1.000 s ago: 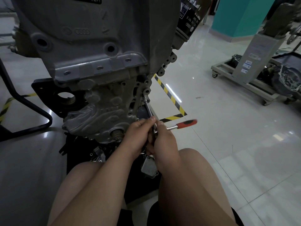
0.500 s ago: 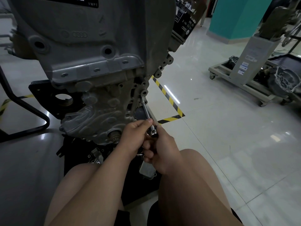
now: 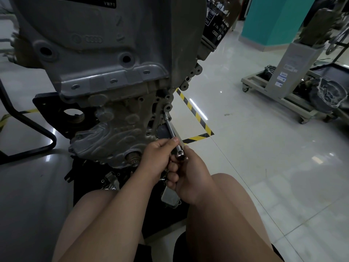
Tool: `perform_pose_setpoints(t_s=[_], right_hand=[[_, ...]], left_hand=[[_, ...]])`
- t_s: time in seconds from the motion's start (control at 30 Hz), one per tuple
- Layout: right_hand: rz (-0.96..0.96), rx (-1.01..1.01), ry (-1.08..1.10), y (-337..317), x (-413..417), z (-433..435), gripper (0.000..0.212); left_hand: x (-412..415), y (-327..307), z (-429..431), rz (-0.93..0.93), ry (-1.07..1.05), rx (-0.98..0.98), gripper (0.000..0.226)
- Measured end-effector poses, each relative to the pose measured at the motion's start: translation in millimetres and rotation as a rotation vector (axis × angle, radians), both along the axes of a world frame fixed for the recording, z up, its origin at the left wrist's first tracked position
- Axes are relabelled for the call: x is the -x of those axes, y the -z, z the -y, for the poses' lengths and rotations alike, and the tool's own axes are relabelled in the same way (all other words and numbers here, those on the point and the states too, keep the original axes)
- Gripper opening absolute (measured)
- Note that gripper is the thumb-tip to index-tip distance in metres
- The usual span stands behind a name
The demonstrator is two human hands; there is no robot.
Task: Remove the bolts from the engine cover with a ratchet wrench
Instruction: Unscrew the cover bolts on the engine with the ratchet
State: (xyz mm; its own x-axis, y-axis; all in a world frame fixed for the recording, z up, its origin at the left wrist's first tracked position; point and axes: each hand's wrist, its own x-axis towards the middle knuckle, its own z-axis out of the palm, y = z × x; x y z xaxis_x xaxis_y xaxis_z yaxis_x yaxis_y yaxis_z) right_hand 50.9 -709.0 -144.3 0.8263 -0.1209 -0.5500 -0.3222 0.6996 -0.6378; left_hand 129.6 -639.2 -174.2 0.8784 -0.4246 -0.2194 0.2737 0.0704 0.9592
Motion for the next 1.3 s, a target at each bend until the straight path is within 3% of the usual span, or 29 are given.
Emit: perform_pose_setpoints(t_s=[0.27,0.6,0.83,1.03,1.3], right_hand=[[0.127,0.266,0.2,9,1,-4,0.035],[0.049,0.538,0.316,10,1,-12,0.013],[0.051,0.44,0.308,10,2,-9,0.035],[-0.057,0.23,0.269,5,-5,-5,0.056],[-0.118,-0.06,0.127,1,-2,-6,0.062]], left_hand=[[0,0,2,-0.001,0.052,0.021,0.035],[-3,3,7,-0.003,0.007,0.02,0.026],[-2,0,4,0.019,0.012,-0.008,0.028],[2,-5,3,-0.025,0.097,0.022,0.028],[3,-3,0,-0.055,0.105,-0.02,0.028]])
